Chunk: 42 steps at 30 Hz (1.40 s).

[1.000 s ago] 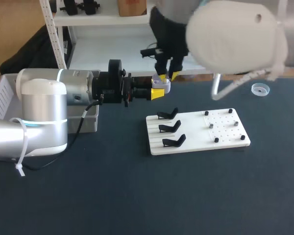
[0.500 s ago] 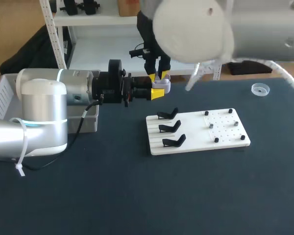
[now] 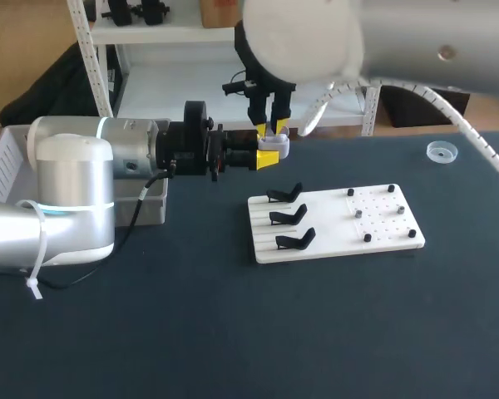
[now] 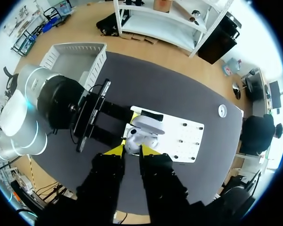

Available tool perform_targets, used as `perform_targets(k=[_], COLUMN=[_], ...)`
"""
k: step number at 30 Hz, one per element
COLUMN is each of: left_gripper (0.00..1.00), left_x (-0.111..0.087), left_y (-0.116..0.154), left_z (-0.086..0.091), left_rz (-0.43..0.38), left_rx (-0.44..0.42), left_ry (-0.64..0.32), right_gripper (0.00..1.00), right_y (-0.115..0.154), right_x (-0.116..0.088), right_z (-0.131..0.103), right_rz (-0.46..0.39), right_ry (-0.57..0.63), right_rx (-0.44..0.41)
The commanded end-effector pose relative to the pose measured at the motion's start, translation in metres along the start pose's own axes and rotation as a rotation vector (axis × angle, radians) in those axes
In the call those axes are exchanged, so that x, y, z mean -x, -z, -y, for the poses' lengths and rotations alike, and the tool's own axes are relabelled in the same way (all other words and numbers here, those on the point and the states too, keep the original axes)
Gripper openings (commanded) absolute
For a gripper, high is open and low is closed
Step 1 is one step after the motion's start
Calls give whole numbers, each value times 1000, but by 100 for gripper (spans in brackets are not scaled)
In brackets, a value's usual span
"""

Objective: Pick up each earbud case from the left stands, insert the matching earbuds, close the lid, and place the case in the box.

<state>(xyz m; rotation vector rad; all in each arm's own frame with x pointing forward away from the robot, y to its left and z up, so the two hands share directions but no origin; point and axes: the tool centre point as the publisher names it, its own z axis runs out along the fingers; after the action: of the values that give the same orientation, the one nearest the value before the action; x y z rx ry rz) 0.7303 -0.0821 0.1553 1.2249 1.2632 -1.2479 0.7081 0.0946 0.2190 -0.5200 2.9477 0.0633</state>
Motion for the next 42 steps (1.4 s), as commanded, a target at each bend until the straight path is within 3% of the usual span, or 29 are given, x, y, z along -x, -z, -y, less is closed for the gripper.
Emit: perform_targets(k=[1, 35, 36, 38, 42], left_gripper=[0, 0, 0, 0, 0], left_x=[0, 0, 0, 0, 0], left_y=[0, 0, 0, 0, 0], left_z=[1, 1, 1, 1, 1], left_rz=[1, 1, 1, 1, 1], left_rx=[3, 3, 3, 3, 3], left_ry=[-1, -1, -1, -1, -1], right_gripper=[0, 0, 7, 35, 41], right_y=[-4, -25, -25, -25, -23], right_x=[3, 1, 1, 0, 0], right_z=[2, 2, 1, 0, 0], right_rz=[-3, -46, -48, -48, -44], right_ry=[-4, 16, 20, 24, 30], right_rx=[5, 2, 3, 3, -6])
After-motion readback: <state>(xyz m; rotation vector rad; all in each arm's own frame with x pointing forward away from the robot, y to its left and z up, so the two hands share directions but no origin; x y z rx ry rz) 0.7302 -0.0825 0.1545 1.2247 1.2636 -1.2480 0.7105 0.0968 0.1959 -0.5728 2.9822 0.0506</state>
